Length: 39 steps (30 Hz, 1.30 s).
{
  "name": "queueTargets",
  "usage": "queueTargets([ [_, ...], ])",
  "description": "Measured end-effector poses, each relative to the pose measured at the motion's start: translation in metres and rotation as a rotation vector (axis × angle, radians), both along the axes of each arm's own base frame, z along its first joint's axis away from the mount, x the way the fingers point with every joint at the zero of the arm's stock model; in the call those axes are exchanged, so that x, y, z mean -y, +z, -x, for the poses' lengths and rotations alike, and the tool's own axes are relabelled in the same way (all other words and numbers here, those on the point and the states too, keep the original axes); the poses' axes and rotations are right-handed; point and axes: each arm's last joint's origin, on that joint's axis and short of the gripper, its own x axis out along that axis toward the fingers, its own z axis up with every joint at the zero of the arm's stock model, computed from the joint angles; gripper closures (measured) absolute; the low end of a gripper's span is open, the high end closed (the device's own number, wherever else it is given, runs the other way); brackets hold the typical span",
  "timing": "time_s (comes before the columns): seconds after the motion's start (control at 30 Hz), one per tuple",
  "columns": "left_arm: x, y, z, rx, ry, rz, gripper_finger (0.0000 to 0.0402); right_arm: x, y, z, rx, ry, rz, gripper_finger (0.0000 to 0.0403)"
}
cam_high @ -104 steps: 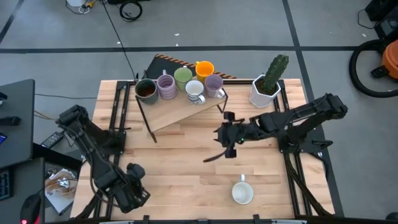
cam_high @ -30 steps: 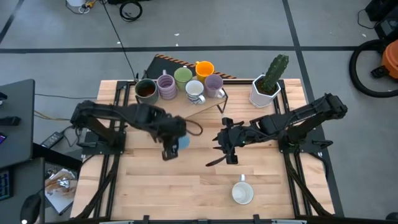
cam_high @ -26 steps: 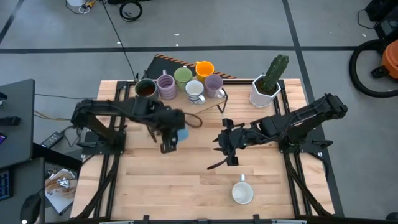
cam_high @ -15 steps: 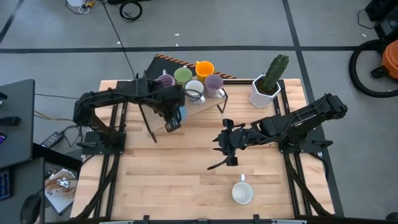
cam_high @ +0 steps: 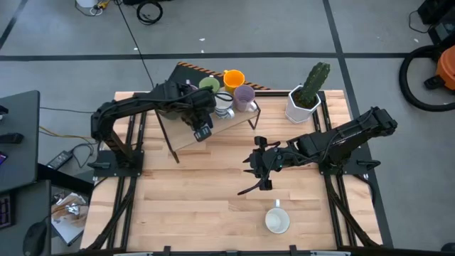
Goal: Place coffee mugs
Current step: Put the blue mug on the shelf
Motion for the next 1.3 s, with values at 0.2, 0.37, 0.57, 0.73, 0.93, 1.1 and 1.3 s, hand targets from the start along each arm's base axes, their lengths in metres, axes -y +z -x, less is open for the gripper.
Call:
queueTargets([
  [0.2,-0.001,-0.004,-0.003,-0.011,0.003,-0.015,0.0375,0.0,0.0,0.0,0.002,0.001,-0.001,0.0252],
  [0.37,-0.002,-0.007,-0.004,-0.033,0.006,-0.019,0.0334,-0.001,0.0,0.0,0.005,0.002,-0.002,0.0252],
  [0.57,-0.004,-0.006,-0.009,0.021,0.016,-0.047,0.0304,-0.001,0.0,0.0,0.005,0.002,-0.002,0.0252],
  [0.73,-0.005,-0.004,-0.013,0.073,0.032,-0.056,0.0302,-0.001,0.0,0.0,0.005,0.006,-0.004,0.0252],
  [0.93,-0.007,-0.002,-0.015,0.09,0.034,-0.116,0.0304,-0.005,0.0,0.001,0.005,0.018,-0.004,0.0252],
  [1.1,-0.009,-0.001,-0.015,0.083,0.059,-0.178,0.0304,-0.007,0.0,0.002,0.005,0.023,-0.003,0.0252],
  [1.3,-0.01,0.001,-0.017,0.104,0.062,-0.215,0.0303,-0.006,0.0,0.002,0.008,0.013,0.002,0.0252],
])
